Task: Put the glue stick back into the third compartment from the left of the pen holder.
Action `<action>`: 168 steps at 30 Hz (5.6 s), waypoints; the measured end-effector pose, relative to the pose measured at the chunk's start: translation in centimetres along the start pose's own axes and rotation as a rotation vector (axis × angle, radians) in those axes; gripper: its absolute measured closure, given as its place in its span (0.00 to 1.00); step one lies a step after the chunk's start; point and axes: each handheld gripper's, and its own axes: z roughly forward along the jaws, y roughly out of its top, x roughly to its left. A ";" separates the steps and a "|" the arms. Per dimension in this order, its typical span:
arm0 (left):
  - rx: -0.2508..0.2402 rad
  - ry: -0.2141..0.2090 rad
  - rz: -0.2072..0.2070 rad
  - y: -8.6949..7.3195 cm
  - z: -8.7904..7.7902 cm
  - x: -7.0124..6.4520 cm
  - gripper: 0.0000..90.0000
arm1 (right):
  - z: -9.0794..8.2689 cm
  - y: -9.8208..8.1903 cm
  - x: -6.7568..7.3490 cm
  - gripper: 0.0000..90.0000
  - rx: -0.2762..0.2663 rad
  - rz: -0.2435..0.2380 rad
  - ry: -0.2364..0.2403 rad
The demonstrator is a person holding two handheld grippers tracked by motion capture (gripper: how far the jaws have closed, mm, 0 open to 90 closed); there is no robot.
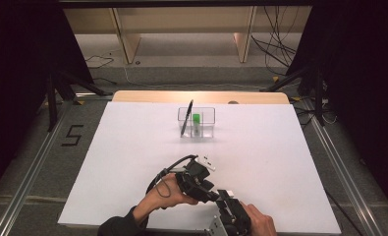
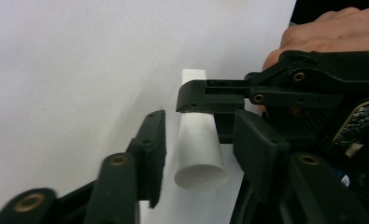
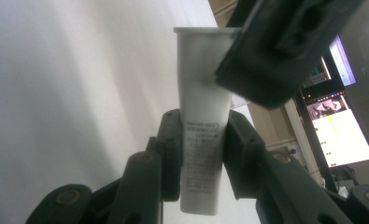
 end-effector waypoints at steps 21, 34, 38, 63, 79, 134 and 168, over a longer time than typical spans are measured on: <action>-0.189 0.058 -0.037 -1.0 -5.3 3.0 0.29 | -0.3 -0.7 -1.3 0.78 -0.002 0.114 0.023; -0.446 0.139 -0.070 -6.4 -6.1 5.0 0.23 | 0.4 -3.3 -6.4 0.78 -0.103 0.708 0.250; -0.527 0.160 -0.097 -8.0 -6.4 5.3 0.23 | 1.3 -4.3 -8.1 0.78 -0.120 0.884 0.317; -0.569 0.321 -0.172 -15.0 -6.7 6.1 0.20 | 13.3 -2.6 -19.1 0.78 -0.134 1.155 0.381; -0.583 0.339 -0.149 -15.8 -6.5 5.6 0.20 | 19.5 -2.2 -20.7 0.78 -0.047 1.212 0.322; -0.615 0.312 -0.190 -16.1 -6.7 6.0 0.20 | 17.5 -2.2 -20.8 0.36 -0.025 1.221 0.368; -0.603 0.306 -0.189 -16.0 -6.6 6.0 0.19 | 8.6 -4.0 -16.4 0.25 -0.135 1.173 0.465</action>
